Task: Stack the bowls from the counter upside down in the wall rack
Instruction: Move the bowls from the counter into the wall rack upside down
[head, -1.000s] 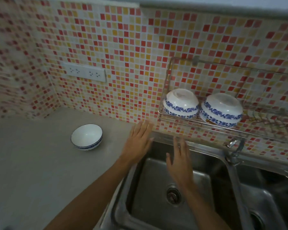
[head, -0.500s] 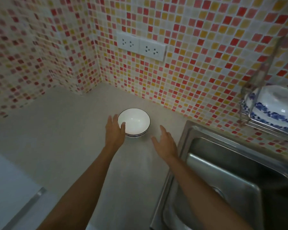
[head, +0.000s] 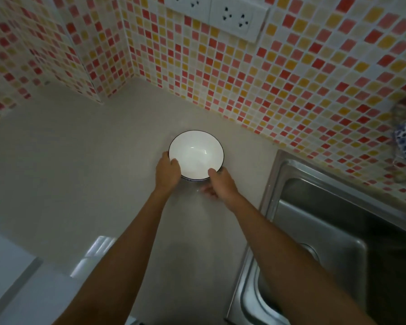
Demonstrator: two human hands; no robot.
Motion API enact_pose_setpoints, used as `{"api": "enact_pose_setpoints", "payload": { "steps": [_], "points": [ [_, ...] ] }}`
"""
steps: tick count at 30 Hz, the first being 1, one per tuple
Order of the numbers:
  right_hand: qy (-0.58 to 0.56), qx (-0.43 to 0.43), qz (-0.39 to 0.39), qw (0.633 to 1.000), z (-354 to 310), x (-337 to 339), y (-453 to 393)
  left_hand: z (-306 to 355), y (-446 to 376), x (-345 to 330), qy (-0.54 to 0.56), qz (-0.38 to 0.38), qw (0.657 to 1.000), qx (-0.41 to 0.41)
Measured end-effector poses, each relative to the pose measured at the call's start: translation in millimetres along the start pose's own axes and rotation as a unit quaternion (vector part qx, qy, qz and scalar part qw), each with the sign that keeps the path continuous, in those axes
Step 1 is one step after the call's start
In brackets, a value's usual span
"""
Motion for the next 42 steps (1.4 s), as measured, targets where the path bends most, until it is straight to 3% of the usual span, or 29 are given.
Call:
{"api": "enact_pose_setpoints", "payload": {
  "steps": [4,11,17,21,28,32,37,39,42],
  "points": [
    [-0.064,0.005,-0.042,0.997,0.2,-4.6,3.7,-2.1,3.3,-4.4,0.032,-0.02,0.999,0.008],
    [-0.102,0.01,-0.006,0.995,30.9,24.0,37.7,17.5,37.9,-26.3,0.108,-0.091,0.99,-0.012],
    [-0.125,0.032,0.021,0.991,53.7,62.1,85.9,44.2,91.1,-71.4,0.24,-0.214,0.947,0.019],
    [-0.147,0.066,0.042,0.986,69.7,93.2,129.9,63.3,132.3,-101.2,0.241,-0.258,0.936,-0.002],
    [-0.055,0.131,0.127,0.982,83.4,180.9,204.2,102.1,193.6,-144.8,0.283,-0.275,0.918,-0.048],
    [0.043,0.219,0.276,0.935,66.0,250.6,265.5,127.9,226.7,-170.7,0.295,-0.3,0.903,-0.084],
    [0.135,0.32,0.476,0.808,47.2,337.9,319.4,159.2,262.2,-196.9,0.301,-0.308,0.895,-0.118],
    [0.207,0.295,0.501,0.787,46.1,367.4,318.8,176.3,276.0,-203.0,0.297,-0.306,0.893,-0.148],
    [0.305,0.215,0.469,0.801,57.7,398.5,301.8,200.2,289.8,-209.9,0.285,-0.3,0.891,-0.186]
  ]
}}
Point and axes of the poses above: each hand's wrist, its own y-axis away from the middle knuckle, its own x-axis out of the back of the hand, z = x × y, the point moved 6 cm from there along -y, towards the middle knuckle, and after that the axes turned 9 degrees about -z, right-handed, at the moved point
